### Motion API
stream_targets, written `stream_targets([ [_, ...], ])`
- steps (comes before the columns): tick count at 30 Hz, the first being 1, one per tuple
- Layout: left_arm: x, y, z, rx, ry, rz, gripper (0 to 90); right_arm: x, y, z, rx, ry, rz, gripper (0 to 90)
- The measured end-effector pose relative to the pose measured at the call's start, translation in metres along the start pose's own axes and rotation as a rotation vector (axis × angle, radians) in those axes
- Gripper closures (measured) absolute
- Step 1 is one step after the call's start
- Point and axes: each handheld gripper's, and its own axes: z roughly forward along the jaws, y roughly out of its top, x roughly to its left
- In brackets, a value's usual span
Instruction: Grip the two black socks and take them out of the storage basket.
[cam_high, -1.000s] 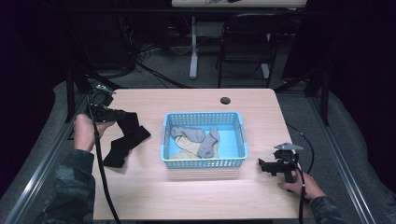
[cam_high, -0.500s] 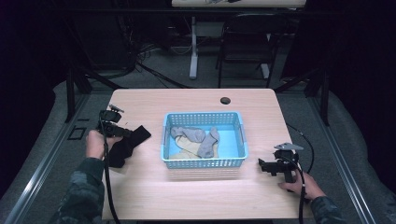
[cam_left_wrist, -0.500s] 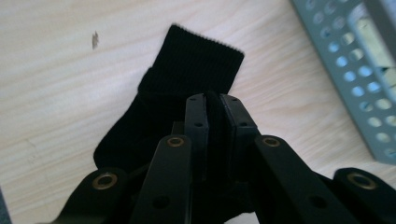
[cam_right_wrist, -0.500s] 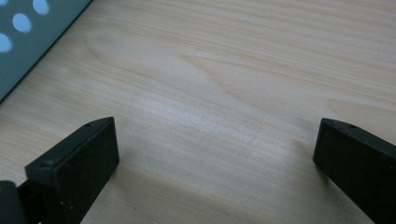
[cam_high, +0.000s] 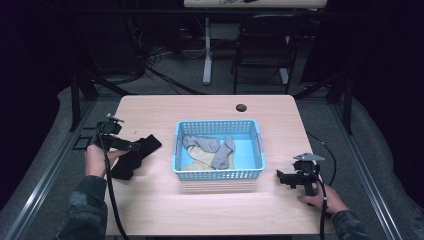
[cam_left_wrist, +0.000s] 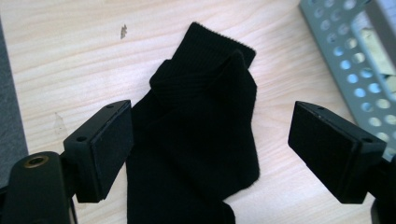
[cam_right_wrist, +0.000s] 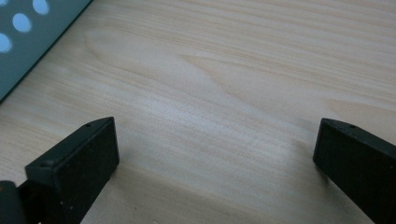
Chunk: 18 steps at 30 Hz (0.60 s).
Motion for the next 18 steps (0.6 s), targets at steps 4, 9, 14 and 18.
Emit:
stream_targets([
  [4,-0.008,-0.008,-0.011,-0.009,0.018,0.015,4.9,0.0,0.0,0.0,-0.001,0.0,0.001,0.0],
  [9,-0.016,-0.019,-0.018,-0.023,0.037,0.03,0.2,0.0,0.0,0.0,-0.001,0.0,0.001,0.0],
  [14,-0.022,-0.035,-0.02,-0.036,0.057,0.041,0.1,0.0,0.0,0.0,-0.001,0.0,0.001,0.0],
  [18,-0.025,-0.053,-0.017,-0.05,0.042,0.041,0.0,0.0,0.0,0.0,-0.001,0.0,0.001,0.0],
])
